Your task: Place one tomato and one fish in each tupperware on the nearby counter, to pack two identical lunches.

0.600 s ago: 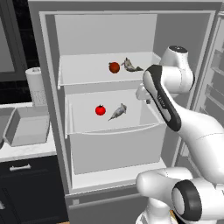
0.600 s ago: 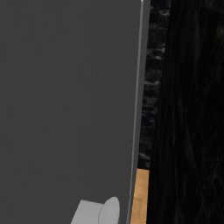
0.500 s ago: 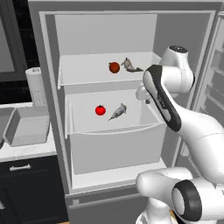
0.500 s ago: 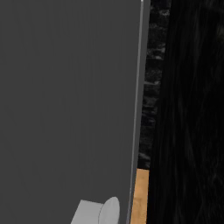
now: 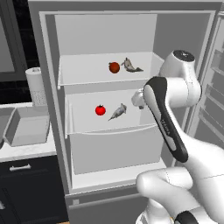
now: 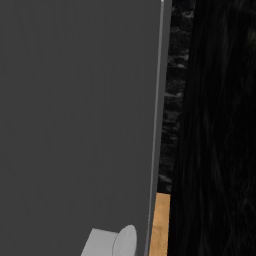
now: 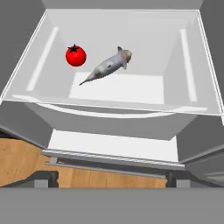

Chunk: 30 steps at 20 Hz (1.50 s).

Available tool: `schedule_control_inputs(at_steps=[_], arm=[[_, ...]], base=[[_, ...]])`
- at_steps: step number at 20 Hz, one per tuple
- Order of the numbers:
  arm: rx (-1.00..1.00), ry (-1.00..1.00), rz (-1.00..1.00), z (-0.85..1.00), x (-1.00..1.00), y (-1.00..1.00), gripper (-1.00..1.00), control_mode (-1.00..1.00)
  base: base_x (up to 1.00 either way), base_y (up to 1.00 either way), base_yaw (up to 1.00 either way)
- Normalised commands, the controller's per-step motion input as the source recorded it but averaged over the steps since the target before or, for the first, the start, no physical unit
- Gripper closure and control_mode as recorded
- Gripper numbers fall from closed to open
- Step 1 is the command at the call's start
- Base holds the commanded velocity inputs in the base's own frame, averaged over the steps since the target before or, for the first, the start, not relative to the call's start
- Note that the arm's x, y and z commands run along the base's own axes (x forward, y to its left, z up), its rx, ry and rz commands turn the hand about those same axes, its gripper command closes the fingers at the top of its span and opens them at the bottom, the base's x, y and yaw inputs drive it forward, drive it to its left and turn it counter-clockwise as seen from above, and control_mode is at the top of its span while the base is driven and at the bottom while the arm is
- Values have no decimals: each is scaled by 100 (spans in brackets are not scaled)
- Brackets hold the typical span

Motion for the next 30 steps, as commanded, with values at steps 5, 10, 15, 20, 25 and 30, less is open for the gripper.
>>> schedule_control_inputs(at_steps=[5,10,15,20,25,30], arm=[[2,-5,-2,4,-11,40,-100,-100],[9,3,-21,-23,1,44,-100,-100],[14,0,-31,-60,3,58,-100,-100],[4,7,-35,-36,51,37,-100,-100],[3,21,-3,-8,55,-1,-100,-100],[-3,4,0,0,32,0,-100,-100]], base=[[0,0,0],[0,0,0],[0,0,0],[0,0,0],[0,0,0],[0,0,0]])
